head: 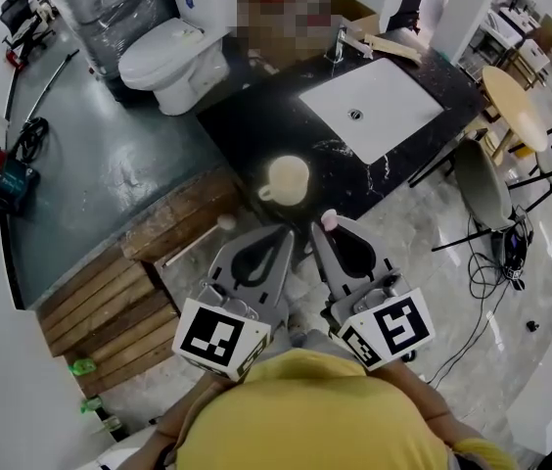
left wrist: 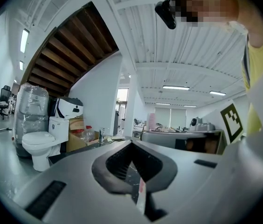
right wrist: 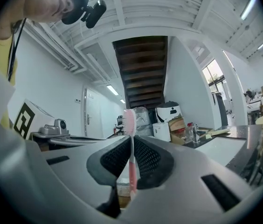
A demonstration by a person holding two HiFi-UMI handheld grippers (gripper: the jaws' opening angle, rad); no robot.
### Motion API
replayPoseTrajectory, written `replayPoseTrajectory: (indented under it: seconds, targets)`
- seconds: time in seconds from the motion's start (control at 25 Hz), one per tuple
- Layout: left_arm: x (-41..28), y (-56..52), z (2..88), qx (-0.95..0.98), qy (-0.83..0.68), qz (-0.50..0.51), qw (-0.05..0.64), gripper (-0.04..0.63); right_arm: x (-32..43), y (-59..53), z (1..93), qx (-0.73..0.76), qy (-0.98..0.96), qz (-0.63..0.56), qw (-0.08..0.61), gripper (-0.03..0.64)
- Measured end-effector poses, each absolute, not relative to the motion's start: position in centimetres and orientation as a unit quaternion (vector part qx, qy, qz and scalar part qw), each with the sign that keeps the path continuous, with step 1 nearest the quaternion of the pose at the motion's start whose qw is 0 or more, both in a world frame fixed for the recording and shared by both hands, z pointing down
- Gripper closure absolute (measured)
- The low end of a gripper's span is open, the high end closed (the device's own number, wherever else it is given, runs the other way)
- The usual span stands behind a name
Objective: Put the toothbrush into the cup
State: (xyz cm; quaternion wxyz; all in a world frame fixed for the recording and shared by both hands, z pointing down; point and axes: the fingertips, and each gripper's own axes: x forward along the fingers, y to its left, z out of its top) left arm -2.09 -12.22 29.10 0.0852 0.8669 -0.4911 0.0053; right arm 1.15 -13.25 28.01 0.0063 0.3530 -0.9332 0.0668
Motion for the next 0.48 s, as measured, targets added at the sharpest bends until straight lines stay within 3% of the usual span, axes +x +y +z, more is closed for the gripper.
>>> replayPoseTrajectory:
  seconds: [0.48]
  targets:
    - [-3.6,-18.0,30.3,0.874,-0.476,0.015,0.098,0.591,-0.4,-19.0,28.8,0.365,-0.928,0.075,0.008,0.58]
